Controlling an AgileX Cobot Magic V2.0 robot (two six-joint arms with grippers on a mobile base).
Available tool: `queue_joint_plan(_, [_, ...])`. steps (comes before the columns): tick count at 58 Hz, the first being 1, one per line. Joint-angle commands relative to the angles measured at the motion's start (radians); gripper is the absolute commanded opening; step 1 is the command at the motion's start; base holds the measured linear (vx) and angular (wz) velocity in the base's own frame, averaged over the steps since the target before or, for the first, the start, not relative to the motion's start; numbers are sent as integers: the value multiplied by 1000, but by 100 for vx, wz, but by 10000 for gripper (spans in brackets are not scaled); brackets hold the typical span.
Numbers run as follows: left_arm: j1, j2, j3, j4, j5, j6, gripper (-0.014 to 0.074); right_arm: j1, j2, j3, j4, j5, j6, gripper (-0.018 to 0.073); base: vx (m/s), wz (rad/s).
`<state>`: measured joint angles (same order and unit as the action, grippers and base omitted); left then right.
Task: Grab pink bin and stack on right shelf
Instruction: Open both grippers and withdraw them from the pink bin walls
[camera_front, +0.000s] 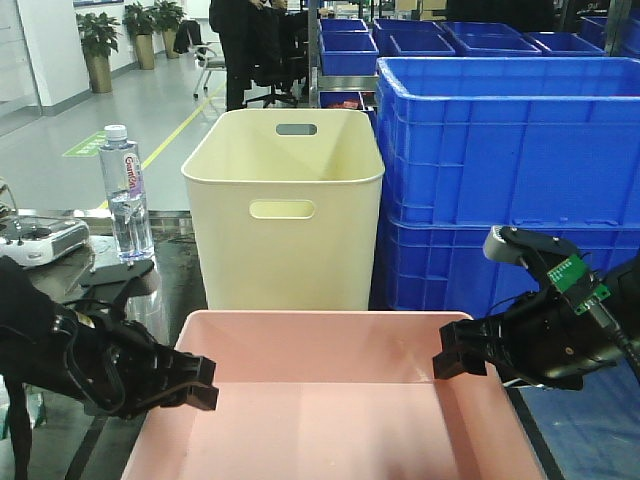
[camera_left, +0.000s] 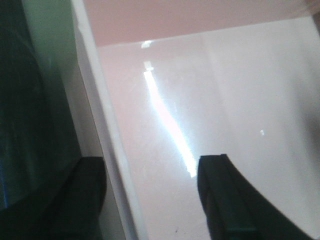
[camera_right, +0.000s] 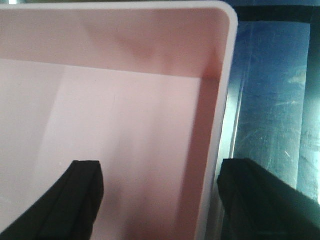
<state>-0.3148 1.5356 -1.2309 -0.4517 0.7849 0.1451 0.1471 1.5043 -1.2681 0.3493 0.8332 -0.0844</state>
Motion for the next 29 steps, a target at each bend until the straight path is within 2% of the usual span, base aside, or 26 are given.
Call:
queue_joint_plan(1, [-7,-94,-29,3,-91,4,549,0,-70,-34,19,-99,-5,538,0,0])
queue_joint_plan(8, [-7,-192,-28,99,-142,15,540,0,-152,-34,19,-155,5,463,0,0])
queue_joint_plan(11, [-7,-243,-28,156,-161,23,531,0,-196,-34,19,-158,12,402,0,0])
queue_joint_plan(16, [-7,-316,-28,203,-210,39,500,3,-266,-34,14,-167,3,286,0,0])
queue_joint_plan(21, [-7,-405,6,211,-306,39,415,3,-330,-34,-12,-180,1,143,0,0])
queue_joint_plan(26, [-7,-482,87,211,-404,38,294,3,-371,-34,-33,-189,1,6,0,0])
queue_joint_plan(29, [-7,-523,146,211,-458,38,204,2,-381,-26,-38,-200,0,-15,0,0])
